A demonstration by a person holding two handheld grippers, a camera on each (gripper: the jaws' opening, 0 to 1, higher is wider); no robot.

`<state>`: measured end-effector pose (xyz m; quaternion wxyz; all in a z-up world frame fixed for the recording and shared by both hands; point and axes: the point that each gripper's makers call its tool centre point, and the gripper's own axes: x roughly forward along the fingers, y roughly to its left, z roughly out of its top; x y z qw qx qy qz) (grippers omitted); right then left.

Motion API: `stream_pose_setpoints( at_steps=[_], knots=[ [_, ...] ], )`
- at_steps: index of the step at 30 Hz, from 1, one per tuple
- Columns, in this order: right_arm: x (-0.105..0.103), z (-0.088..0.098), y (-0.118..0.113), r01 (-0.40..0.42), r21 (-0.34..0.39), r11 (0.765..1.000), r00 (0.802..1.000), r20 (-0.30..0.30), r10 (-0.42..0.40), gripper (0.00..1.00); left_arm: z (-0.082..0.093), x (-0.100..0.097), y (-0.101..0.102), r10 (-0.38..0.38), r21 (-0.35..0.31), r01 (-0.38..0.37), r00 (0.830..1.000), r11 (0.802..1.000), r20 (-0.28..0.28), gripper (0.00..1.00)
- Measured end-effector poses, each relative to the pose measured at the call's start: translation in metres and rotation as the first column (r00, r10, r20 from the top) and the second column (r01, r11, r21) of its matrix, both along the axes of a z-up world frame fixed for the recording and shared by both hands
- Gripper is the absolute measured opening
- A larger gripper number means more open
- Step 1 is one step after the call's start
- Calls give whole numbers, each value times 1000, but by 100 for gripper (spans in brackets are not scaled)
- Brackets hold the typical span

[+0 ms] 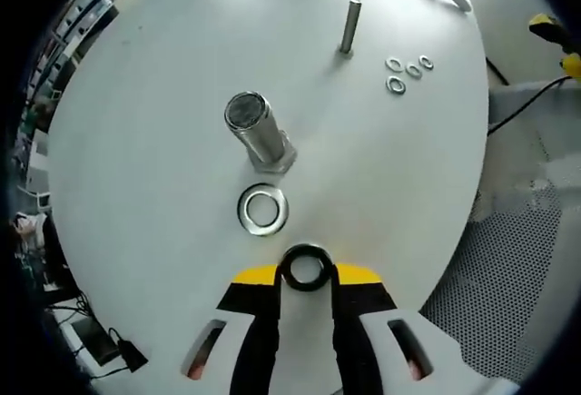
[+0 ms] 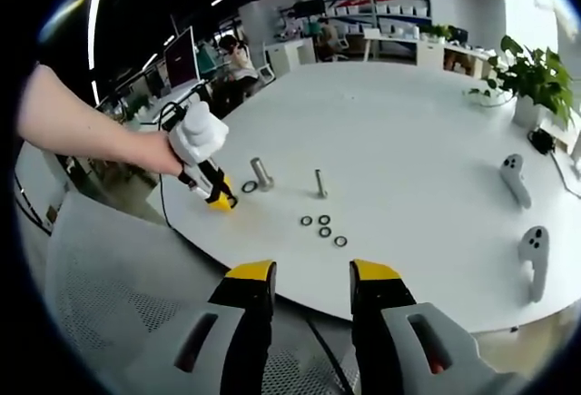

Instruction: Place the washer onto the threaded stud by aligning its center hole with the stud, sliding it down to the base, and recovering from edge contact or off-axis alignment until the washer reaches the visible bottom stop.

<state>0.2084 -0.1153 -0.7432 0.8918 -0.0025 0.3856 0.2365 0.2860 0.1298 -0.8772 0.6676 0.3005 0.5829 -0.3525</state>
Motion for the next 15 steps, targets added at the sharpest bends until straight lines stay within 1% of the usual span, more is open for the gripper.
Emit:
stream_pose_setpoints(
  at_steps=[4, 7, 13, 15],
  knots=[
    [0, 0, 0, 1, 0, 1000, 1000, 0, -1, 35, 7, -2, 2, -10, -10, 10, 1000, 1000, 2, 19],
    [0, 0, 0, 0, 0, 1000, 1000, -1, 0, 35, 14, 0, 0, -44, -16, 44, 999, 999, 15, 19],
    [0, 0, 1, -4, 0, 1000, 1000, -1, 4, 35, 45, 7, -15, -97, -45, 100, 994, 994, 58, 19],
    [0, 0, 1, -5, 1, 1000, 1000, -1, 5, 35, 49, 14, -18, -119, -54, 124, 989, 991, 82, 19]
  ],
)
